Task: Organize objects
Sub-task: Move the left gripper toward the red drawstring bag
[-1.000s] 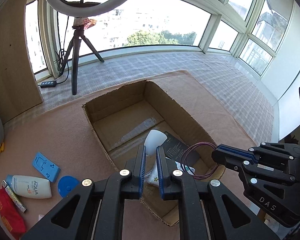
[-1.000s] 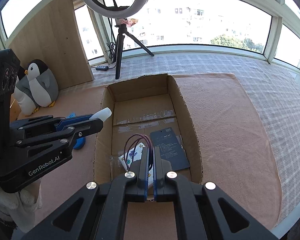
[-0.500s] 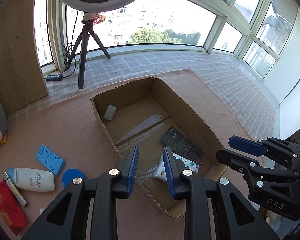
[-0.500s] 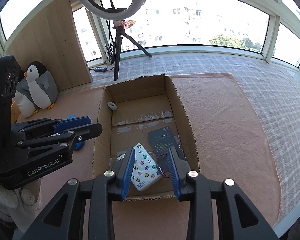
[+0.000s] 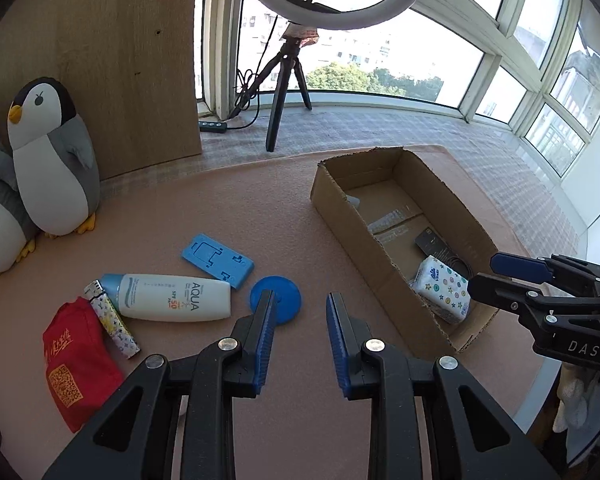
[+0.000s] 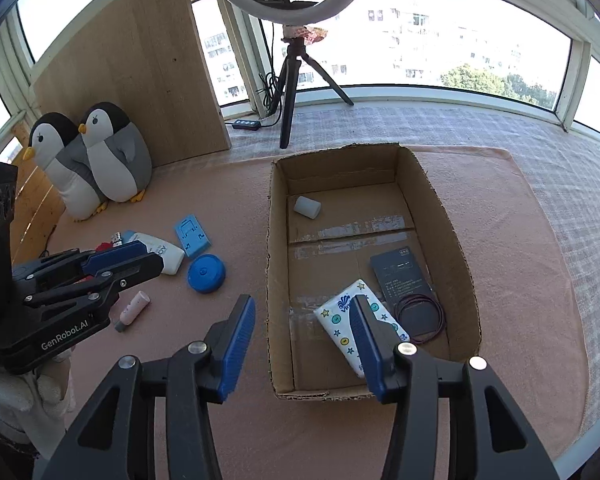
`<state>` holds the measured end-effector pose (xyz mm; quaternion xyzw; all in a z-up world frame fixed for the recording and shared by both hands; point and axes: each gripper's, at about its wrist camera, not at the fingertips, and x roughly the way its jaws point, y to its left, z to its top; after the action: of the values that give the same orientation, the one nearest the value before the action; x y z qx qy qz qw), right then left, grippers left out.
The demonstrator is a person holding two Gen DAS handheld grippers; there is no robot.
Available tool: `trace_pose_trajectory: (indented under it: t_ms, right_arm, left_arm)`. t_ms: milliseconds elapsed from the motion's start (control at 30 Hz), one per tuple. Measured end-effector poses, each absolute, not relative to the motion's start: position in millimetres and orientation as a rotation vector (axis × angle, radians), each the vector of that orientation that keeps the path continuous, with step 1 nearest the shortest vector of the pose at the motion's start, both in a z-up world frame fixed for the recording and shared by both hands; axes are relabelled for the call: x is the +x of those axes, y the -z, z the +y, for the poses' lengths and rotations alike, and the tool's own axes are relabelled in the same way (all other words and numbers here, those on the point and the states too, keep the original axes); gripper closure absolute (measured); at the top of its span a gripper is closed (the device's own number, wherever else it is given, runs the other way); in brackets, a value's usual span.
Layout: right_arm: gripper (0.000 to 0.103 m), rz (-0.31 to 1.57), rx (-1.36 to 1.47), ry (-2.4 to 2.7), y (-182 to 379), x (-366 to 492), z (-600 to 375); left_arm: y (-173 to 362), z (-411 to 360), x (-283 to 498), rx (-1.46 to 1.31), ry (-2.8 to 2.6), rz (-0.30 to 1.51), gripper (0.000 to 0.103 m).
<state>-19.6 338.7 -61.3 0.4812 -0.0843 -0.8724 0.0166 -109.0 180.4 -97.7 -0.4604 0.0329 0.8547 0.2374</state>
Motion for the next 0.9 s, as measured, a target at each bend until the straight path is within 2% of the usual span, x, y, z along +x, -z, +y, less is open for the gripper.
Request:
trace_pose_trajectory:
  t_ms: [133, 233, 533, 733, 800, 900]
  right_arm:
    - [0.054, -0.235, 1.51, 2.648, 67.8, -26.6, 313.2]
    - [0.047, -0.185, 1.518, 2.64, 70.1, -31.0, 294.7]
    - [0.047, -0.177, 1.517, 2.563, 78.6, -46.6, 253.1]
    - [0.047, -0.202, 1.536, 2.477, 89.7, -59.9, 225.4]
    - [0.047, -0.214, 1.551, 2.447, 95.1, -64.4, 215.2]
    - [0.047, -0.225, 1.573, 2.412, 103.3, -70.1, 200.4]
  left_arm:
    - [102.0, 131.5, -106.0, -1.304, -2.392, 0.07, 0.076]
    - [106.2, 95.4, -103.5, -1.338, -2.426, 0.046, 0.076]
    - [122.1, 7.6, -94.5, -1.44, -2.496, 0.011, 0.076]
    - [137.9, -11.0, -90.1, -1.491, -2.474, 0.023, 0.075]
    - [142.7, -13.7, -88.3, -1.498, -2.467, 0.026, 0.071]
    - [146.5, -18.1, -86.2, -1.502, -2.474, 0.025, 0.055]
